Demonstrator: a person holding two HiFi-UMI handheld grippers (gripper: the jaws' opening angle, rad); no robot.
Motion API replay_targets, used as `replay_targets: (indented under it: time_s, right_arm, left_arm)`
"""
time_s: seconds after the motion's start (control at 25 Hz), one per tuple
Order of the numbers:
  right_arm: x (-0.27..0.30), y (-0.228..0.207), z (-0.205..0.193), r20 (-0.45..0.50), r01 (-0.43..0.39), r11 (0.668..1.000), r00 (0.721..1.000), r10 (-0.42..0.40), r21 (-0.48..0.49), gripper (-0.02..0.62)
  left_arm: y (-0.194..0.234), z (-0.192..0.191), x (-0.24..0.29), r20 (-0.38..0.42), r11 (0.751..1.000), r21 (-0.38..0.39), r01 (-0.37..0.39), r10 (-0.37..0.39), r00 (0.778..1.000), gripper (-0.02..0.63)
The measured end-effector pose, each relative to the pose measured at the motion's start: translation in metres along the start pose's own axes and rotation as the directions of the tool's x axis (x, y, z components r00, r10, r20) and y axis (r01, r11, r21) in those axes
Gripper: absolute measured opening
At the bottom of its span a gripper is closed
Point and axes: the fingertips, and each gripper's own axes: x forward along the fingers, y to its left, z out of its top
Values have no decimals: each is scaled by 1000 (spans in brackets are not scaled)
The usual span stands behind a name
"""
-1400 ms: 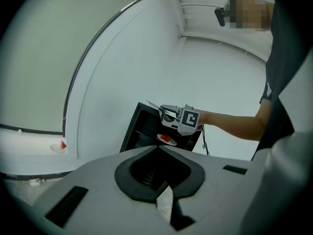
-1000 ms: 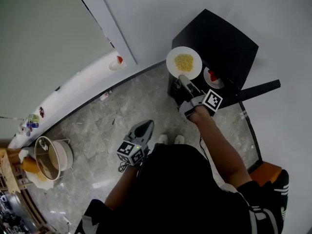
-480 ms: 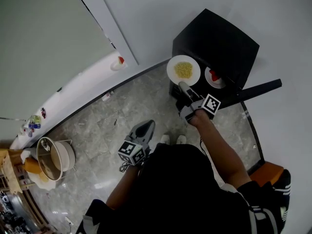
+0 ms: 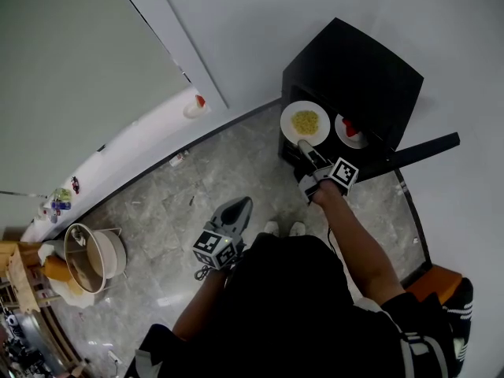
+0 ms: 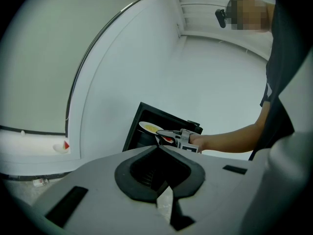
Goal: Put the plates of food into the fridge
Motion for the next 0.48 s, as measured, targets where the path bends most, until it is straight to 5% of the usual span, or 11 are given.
replay_targets:
  time_s: [0.48]
  right_arm:
    - [9,-43,35,58,60,998,996,-61,30,46]
  left_arm:
    - [10,3,13,-13,1000,0,-16,16,1000,23]
